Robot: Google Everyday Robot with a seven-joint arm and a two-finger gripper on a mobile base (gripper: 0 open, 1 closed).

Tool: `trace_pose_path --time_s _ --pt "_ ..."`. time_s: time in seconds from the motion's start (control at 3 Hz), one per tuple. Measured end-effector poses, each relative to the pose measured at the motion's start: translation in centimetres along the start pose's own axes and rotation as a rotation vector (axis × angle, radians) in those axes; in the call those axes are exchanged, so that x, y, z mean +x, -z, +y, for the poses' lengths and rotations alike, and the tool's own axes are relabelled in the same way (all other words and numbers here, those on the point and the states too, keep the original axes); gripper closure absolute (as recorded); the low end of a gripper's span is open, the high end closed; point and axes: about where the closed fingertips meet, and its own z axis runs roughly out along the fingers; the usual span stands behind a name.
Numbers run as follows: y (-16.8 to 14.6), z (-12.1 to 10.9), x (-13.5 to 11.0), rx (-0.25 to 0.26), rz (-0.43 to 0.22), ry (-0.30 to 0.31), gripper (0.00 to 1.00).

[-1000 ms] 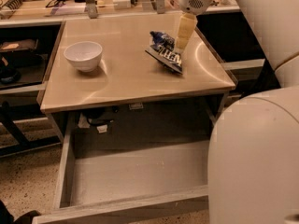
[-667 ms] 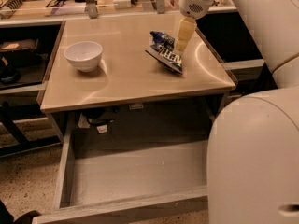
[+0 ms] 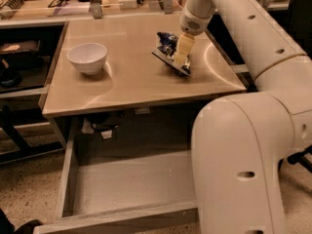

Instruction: Place blue chip bag into top drawer

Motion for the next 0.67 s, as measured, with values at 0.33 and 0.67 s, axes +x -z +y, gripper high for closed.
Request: trace_pose_path --time_s 0.33,0.67 --pt "-2.7 0.2 0.7 -0.048 0.005 -0.050 0.00" --pt "-4.5 0.5 1.1 -0.079 -0.003 -0.090 0.19"
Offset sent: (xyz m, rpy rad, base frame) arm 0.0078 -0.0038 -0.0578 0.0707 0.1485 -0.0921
